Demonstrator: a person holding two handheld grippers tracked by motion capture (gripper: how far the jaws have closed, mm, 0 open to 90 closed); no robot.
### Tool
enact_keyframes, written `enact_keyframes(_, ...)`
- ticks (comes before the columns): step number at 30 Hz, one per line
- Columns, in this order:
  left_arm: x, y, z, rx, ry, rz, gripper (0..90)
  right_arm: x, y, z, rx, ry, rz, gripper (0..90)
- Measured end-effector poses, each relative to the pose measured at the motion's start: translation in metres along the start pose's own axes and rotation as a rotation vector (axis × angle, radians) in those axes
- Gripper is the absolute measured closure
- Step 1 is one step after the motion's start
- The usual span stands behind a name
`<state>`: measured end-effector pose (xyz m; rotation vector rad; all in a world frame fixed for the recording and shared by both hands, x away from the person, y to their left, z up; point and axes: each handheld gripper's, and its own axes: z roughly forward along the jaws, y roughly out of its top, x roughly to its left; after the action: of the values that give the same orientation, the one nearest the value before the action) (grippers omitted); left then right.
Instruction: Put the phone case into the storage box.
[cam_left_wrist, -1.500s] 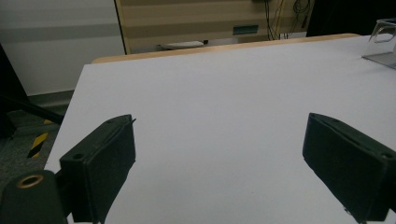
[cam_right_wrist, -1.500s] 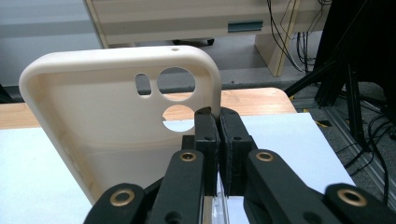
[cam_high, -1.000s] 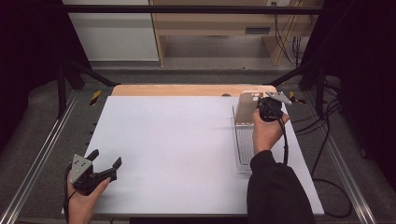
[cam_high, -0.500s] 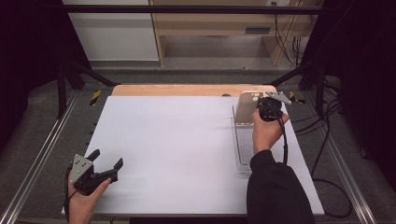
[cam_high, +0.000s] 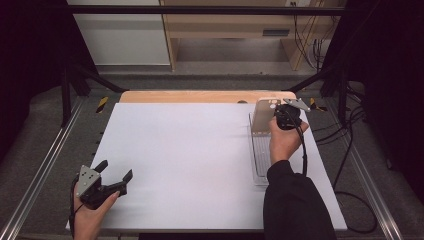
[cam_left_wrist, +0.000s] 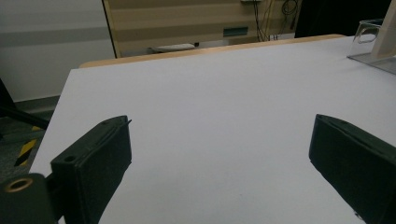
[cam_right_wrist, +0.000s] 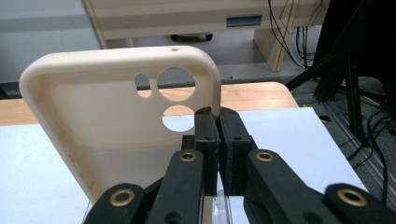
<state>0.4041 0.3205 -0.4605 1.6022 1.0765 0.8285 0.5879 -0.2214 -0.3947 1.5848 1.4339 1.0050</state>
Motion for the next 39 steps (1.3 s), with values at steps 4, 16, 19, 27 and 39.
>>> enact_keyframes(4, -0.0002, 0.0, 0.0001, 0.001, -0.001, 0.001, 5.5, -0.0002, -0.0004, 0.001, 0.003, -0.005, -0.002, 87.4)
enact_keyframes(16, -0.0011, -0.0001, 0.0006, 0.005, -0.003, 0.009, 5.7, 0.0021, -0.0023, 0.0048, 0.006, -0.015, -0.001, 87.3)
enact_keyframes(19, -0.0013, -0.0001, 0.0007, 0.007, -0.004, 0.011, 5.7, 0.0028, -0.0021, 0.0056, 0.004, -0.02, 0.003, 87.2)
enact_keyframes(27, -0.0018, -0.0003, 0.0011, 0.01, -0.005, 0.013, 5.7, 0.0026, -0.0019, 0.0078, 0.001, -0.027, 0.013, 87.2)
enact_keyframes(39, -0.0023, -0.0002, 0.0012, 0.014, -0.006, 0.018, 5.8, 0.0037, -0.0024, 0.0082, -0.001, -0.024, 0.01, 86.2)
